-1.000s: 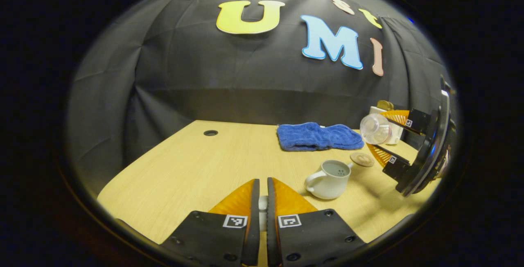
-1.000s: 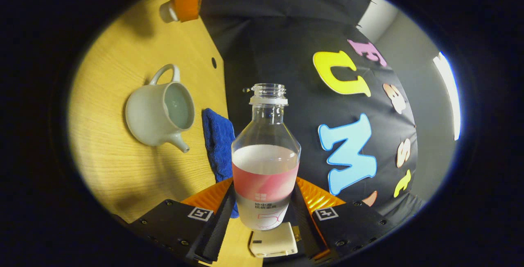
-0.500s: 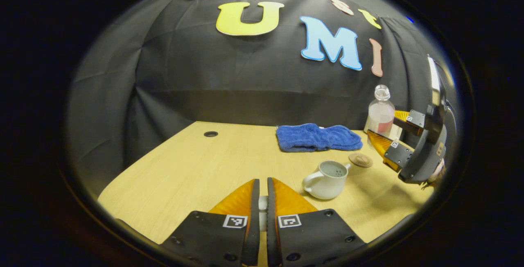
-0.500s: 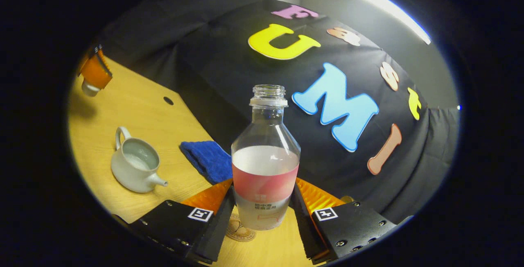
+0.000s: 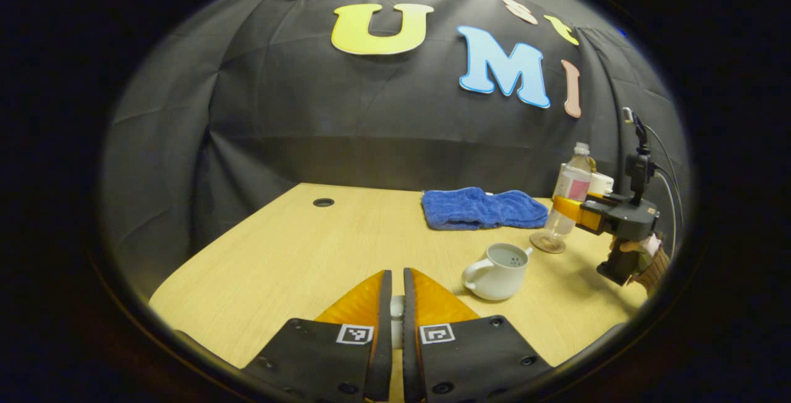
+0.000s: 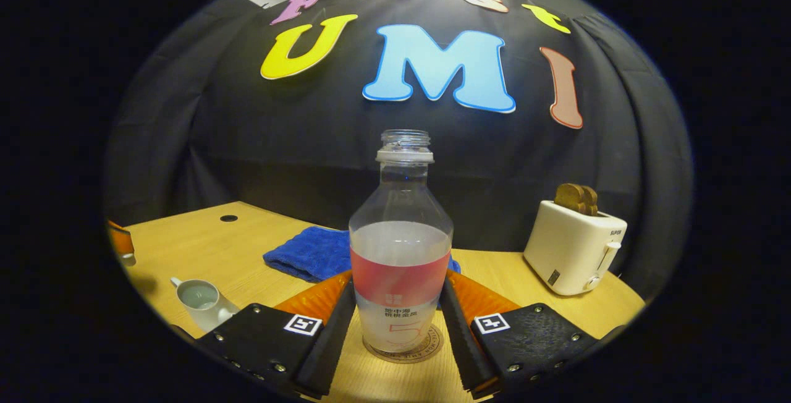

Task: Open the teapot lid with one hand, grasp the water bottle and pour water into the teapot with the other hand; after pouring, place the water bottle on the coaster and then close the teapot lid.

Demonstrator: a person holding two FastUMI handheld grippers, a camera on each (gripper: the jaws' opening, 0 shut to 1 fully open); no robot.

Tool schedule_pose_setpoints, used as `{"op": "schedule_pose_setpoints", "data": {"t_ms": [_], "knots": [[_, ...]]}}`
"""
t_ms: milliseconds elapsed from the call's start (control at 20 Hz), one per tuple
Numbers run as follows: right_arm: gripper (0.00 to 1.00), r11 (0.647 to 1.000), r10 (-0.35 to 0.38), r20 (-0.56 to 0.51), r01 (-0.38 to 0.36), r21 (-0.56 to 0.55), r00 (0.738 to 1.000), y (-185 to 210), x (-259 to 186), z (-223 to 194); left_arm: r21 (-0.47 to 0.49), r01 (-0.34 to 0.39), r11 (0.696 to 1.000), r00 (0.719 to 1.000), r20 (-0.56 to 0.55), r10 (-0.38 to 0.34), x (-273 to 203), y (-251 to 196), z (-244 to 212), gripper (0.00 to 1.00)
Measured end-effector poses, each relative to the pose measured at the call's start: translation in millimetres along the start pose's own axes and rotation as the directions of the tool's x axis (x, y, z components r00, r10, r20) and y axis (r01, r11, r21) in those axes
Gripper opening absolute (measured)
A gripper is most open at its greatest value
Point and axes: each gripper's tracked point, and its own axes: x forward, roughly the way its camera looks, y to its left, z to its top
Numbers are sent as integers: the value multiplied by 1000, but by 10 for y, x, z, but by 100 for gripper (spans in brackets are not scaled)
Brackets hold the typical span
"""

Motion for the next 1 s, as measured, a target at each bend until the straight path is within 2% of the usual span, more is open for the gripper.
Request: {"op": "schedule_pose_setpoints", "data": {"t_ms": [250, 450, 650, 750, 850, 950, 1000], "knots": [[75, 1000, 20, -67, -19, 22, 998, -33, 114, -190, -12, -2, 1000, 1000, -5, 2, -5, 4, 1, 13], [75, 999, 14, -74, -11, 45, 997, -52, 156, -246, -14, -6, 1000, 1000, -4, 6, -3, 11, -10, 13], [75, 1000, 6, -93, -5, 9, 996, -28, 159, -251, -22, -3, 1000, 1000, -9, 3, -11, 3, -24, 13], [77, 1000, 3, -94, -4, -13, 996, -10, 152, -239, -25, 2, 1000, 1000, -11, -2, 0, 3, -30, 14], [79, 1000, 4, -73, -4, 10, 997, -10, 122, -159, -27, 6, 1000, 1000, -11, -6, -7, 2, -26, 14], [89, 1000, -6, -55, 7, 24, 998, -59, 101, -71, -26, 10, 1000, 1000, -13, -10, 1, -2, -35, 14], [90, 1000, -7, -51, 8, 25, 999, -67, 87, -53, -25, 12, 1000, 1000, -13, -12, 3, -4, -42, 14]]}}
